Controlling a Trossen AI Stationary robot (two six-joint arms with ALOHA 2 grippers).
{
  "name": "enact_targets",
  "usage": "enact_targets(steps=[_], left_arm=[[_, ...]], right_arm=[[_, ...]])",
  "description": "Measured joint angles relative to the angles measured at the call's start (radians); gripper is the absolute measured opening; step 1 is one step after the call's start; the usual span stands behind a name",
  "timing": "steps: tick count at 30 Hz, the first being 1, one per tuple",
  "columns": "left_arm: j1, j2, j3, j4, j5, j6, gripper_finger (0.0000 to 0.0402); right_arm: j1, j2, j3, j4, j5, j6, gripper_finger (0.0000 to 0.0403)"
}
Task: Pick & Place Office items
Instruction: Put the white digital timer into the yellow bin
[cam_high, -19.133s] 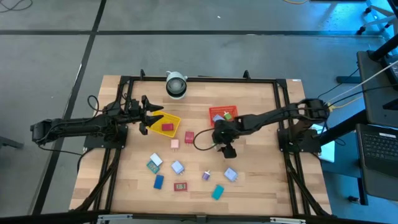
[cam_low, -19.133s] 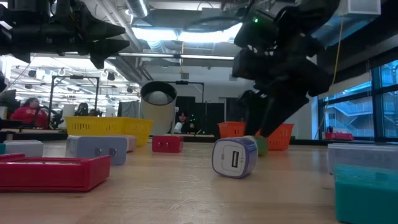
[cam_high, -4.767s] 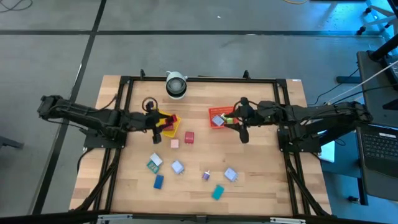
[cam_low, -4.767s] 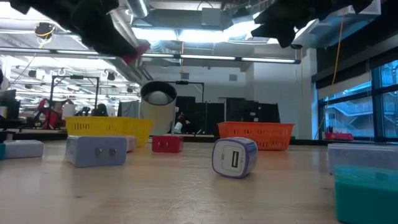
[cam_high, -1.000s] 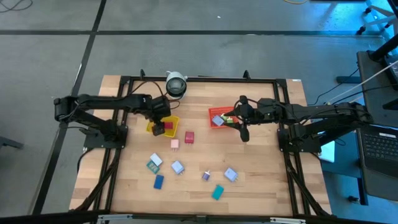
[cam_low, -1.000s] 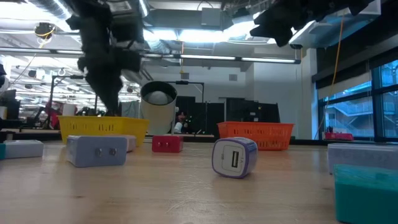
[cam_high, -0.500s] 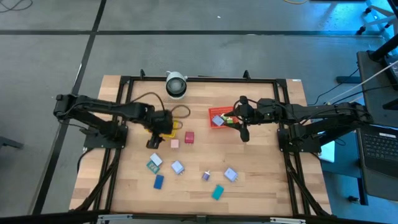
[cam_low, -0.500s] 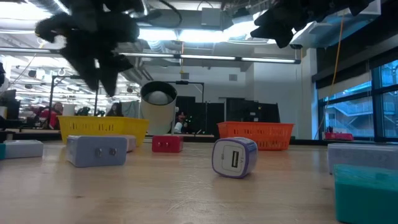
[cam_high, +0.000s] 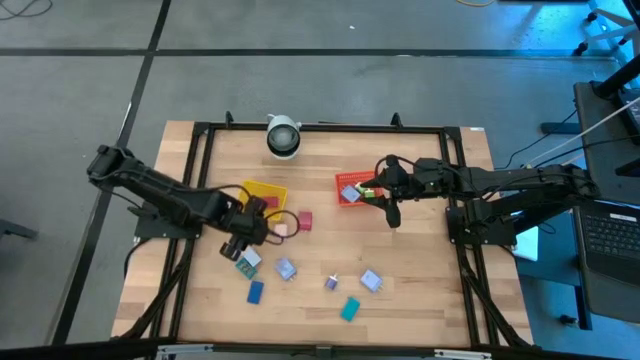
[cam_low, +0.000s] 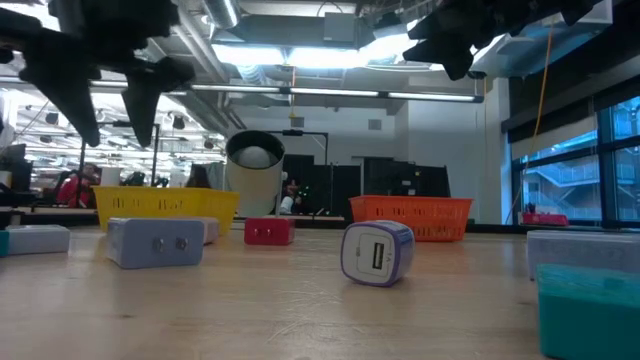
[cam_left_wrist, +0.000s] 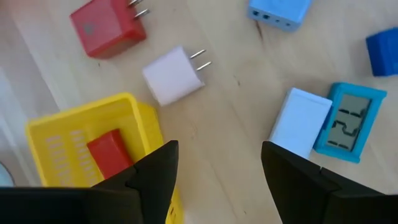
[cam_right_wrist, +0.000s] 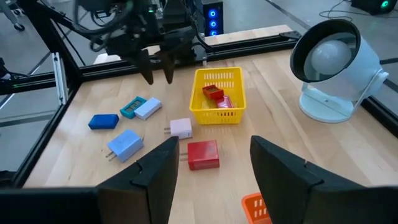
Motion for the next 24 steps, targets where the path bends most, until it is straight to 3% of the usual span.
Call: enact_targets(steps=[4, 15, 24], left_arm=[[-0.038, 0.024, 0.000, -0.001, -0.019, 0.027, 0.0232], [-0.110, 0.227, 0.000, -0.001, 0.041, 0.032, 0.0232], [-0.130, 0.313, 0.000, 0.005, 0.080, 0.048, 0.0227]], right_arm=[[0.000, 0.000, 0.000, 0.004, 0.000, 0.002, 0.0198], [0.002, 0.000, 0.000, 0.004, 0.000, 0.051, 0.0198], [0.037, 0.000, 0.000, 0.005, 0.000, 0.051, 0.0198]])
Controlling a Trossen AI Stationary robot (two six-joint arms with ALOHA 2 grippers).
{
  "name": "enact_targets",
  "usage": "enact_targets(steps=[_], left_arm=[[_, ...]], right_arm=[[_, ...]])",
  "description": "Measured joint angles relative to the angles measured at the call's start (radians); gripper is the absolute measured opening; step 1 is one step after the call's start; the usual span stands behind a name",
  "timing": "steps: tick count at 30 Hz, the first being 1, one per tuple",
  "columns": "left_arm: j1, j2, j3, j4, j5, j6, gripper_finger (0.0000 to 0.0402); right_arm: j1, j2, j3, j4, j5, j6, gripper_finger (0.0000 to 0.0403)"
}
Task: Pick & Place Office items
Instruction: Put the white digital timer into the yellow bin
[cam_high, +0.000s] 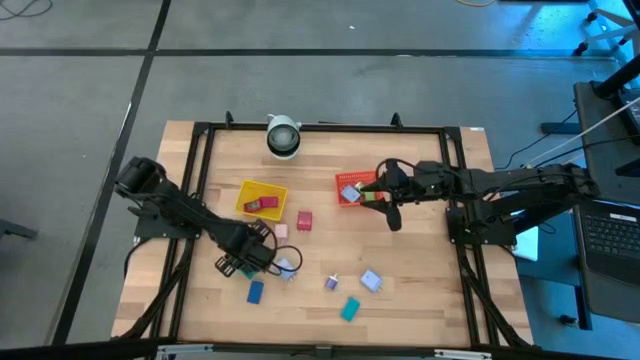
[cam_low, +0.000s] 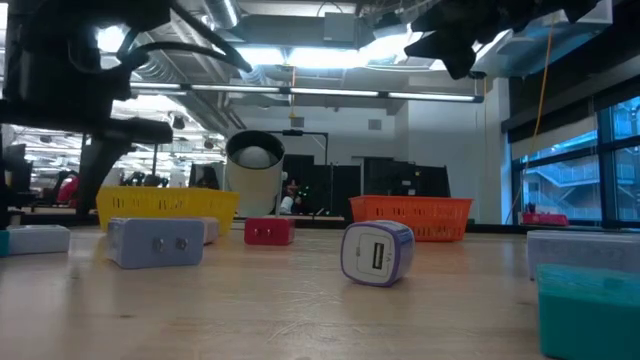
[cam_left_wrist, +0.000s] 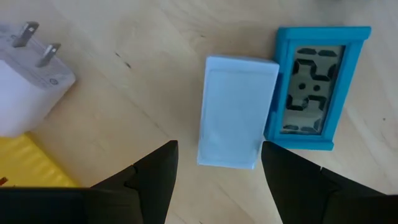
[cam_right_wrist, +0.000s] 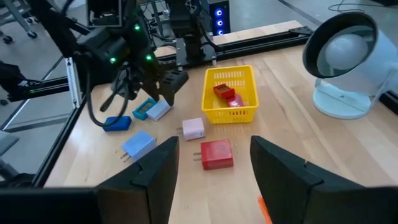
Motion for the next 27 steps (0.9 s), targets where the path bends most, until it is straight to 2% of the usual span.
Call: enact_targets(steps=[14, 27], left_arm=[[0.001, 0.046, 0.000, 0.054, -0.002, 0.011, 0.0227], [0.058, 0.046, 0.000, 0.111, -0.003, 0.007, 0.0225]], right_arm=[[0.045, 0.000, 0.000, -0.001, 0.034, 0.000, 0.0198], [0.045, 0.000, 0.000, -0.002, 0.034, 0.000, 0.0198]])
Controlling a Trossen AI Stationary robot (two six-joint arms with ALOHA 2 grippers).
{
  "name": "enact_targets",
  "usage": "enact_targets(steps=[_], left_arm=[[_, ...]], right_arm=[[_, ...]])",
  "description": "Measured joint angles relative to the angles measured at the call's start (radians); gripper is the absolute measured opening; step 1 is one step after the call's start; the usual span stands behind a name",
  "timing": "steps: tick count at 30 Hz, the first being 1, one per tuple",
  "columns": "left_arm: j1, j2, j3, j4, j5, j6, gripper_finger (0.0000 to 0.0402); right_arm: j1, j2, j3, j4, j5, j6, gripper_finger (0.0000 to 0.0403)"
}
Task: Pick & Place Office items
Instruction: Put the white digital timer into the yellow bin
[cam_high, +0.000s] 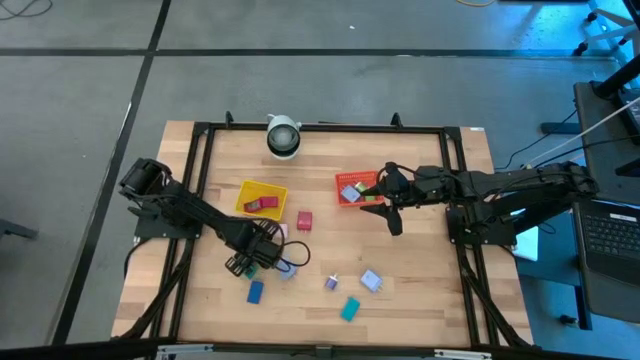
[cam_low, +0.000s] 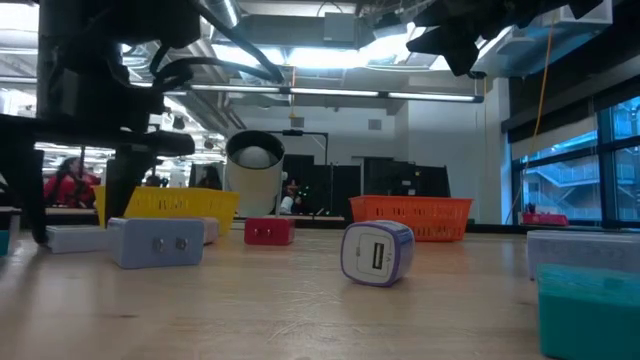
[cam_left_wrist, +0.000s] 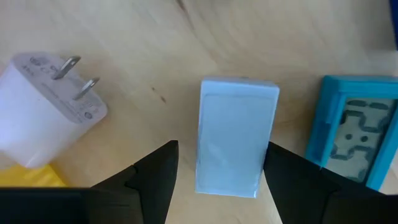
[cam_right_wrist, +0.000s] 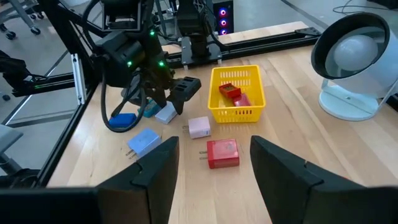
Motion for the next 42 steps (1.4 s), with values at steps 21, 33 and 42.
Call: enact_targets(steps=[21, 33, 42], left_arm=[[0.008, 0.065, 0.004, 0.014, 0.038, -0.004, 0.0212], [0.007, 0.067, 0.002, 0.011, 0.047, -0.026, 0.0155], [0.008, 0.067, 0.002, 0.010, 0.054, -0.034, 0.0159]], right_arm=[[0.000, 0.000, 0.000, -0.006, 0.000, 0.000, 0.0198], [0.001, 0.000, 0.000, -0.006, 0.000, 0.000, 0.0198], [0.001, 0.000, 0.000, -0.007, 0.000, 0.000, 0.0198]])
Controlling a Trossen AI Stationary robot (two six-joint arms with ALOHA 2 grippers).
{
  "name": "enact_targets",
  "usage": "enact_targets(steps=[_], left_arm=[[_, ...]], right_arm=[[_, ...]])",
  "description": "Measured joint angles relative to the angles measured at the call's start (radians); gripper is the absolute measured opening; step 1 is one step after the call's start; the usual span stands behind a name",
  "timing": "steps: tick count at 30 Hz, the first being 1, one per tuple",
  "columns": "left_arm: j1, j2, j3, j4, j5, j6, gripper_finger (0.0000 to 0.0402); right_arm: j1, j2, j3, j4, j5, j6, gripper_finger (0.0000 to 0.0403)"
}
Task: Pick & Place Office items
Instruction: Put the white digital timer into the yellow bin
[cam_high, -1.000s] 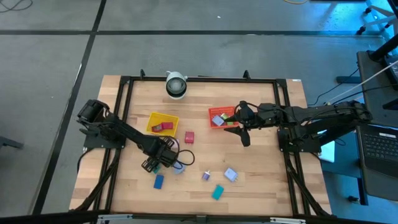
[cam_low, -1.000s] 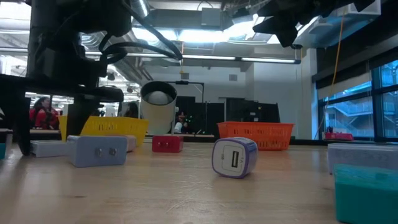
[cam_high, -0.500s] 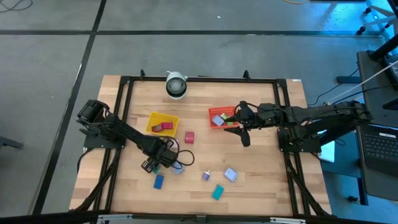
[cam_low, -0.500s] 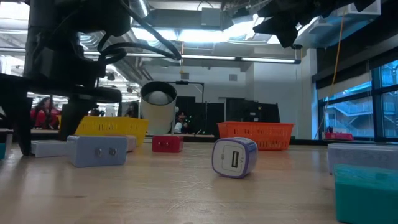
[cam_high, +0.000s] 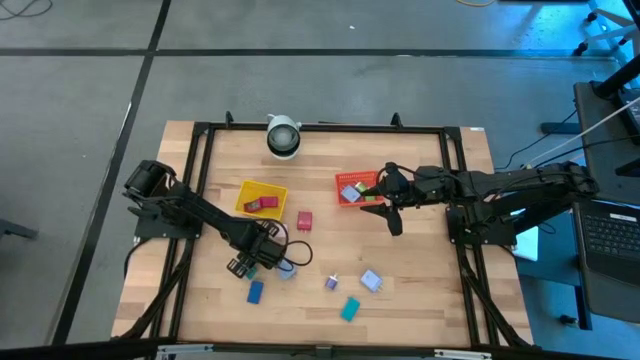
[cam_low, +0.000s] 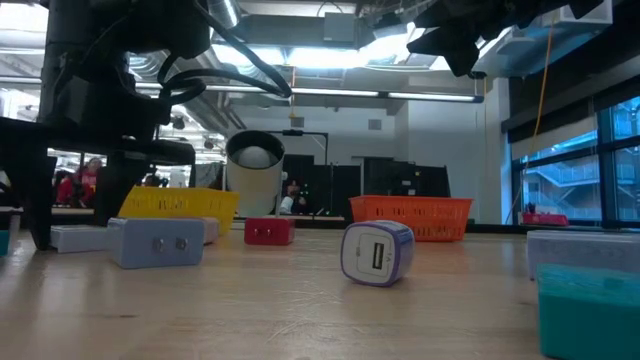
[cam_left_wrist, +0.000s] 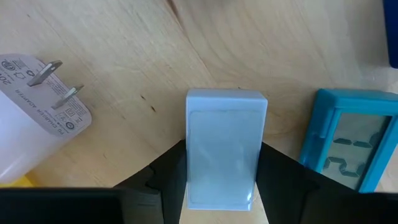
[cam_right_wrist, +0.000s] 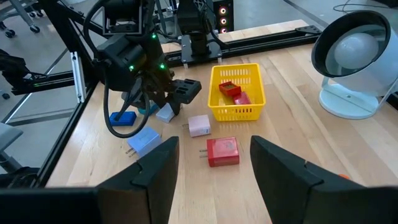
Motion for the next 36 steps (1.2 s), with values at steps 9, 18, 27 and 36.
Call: enact_targets(steps=[9, 18, 27, 36], left_arm=[[0.000, 0.000, 0.000, -0.001, 0.003, -0.013, 0.0161], [0.000, 0.008, 0.056, -0.071, -0.014, -0.023, 0.0157], [0.026, -0.065, 0.087, -0.128, -0.050, -0.077, 0.0155], [0.091, -0.336, 0.088, -0.049, -0.052, -0.119, 0.0155]], right_arm=[[0.000, 0.000, 0.000, 0.000, 0.000, 0.000, 0.0198], [0.000, 0.000, 0.000, 0.000, 0.000, -0.001, 0.0198], [0.002, 0.000, 0.000, -0.001, -0.003, -0.001, 0.0198], [0.005, 0.000, 0.000, -0.001, -0.008, -0.001, 0.0198]])
